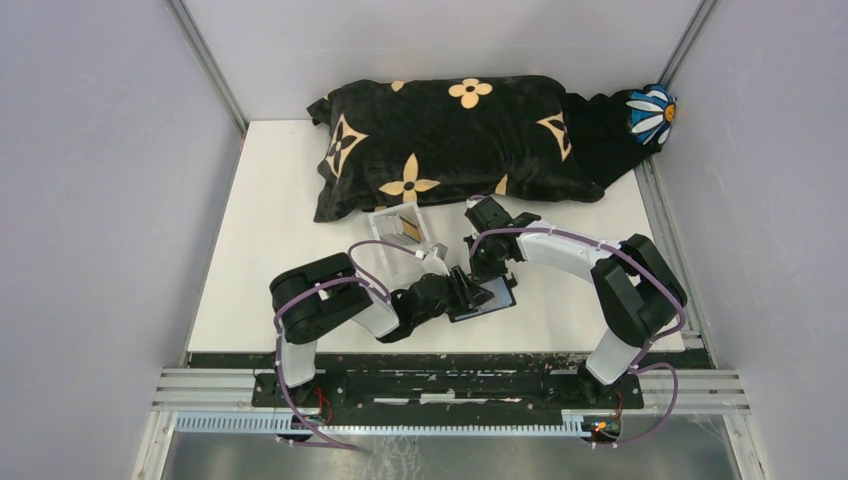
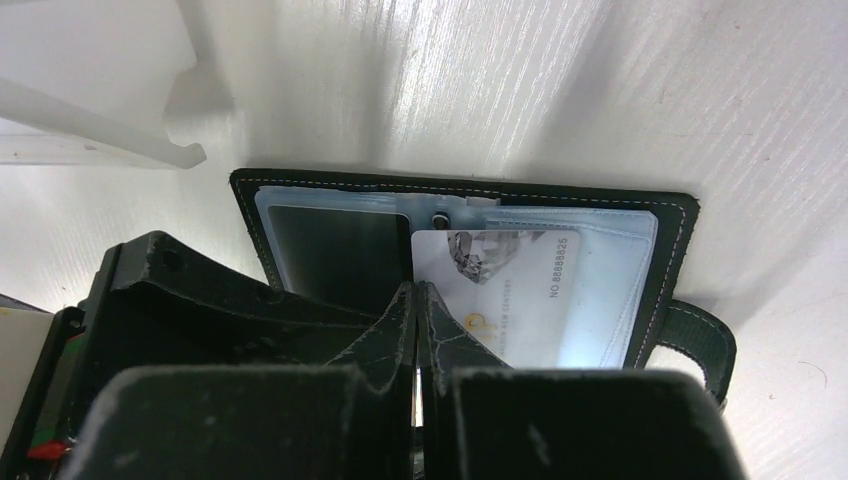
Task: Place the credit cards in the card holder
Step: Insert the credit card into the card holder.
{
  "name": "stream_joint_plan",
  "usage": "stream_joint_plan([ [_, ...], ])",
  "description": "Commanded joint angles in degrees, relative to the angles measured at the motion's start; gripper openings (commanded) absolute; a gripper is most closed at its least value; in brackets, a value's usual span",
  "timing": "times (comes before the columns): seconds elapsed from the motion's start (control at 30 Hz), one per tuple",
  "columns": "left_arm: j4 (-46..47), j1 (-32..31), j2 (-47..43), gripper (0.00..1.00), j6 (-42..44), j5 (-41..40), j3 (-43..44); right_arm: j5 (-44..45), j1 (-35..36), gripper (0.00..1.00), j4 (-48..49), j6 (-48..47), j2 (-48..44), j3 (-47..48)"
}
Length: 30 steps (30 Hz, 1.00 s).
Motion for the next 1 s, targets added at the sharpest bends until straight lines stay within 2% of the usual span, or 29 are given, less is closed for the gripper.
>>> stream_joint_plan([
  [0.0,-6.24,-0.14,3.29,0.50,2.83,2.91,-1.59,-1.00,-0.33,0.01,-0.12,-1.20,0.18,1.77],
  [0.27,-5.54,-0.11,3.78,0.50,2.84,3.42,-1.55,-6.95,-0.33,0.03,2.76,-0.59,-2.44,2.80],
  [0.67,-3.64,0.18,3.58,0.50,3.16,4.14,-2.19,-8.92,-0.32,0.05,2.72,0.02,4.46,2.77],
  [0.8,-3.15,0.43,3.60,0.50,3.39,4.57,-2.27,-7.63,-0.33,0.05,3.08,-0.06,6.41,2.63],
  [0.97,-3.04,0.65,3.63,0.50,3.44,4.87,-2.34,-0.99,-0.36,0.04,1.35,-1.73,5.27,2.73],
])
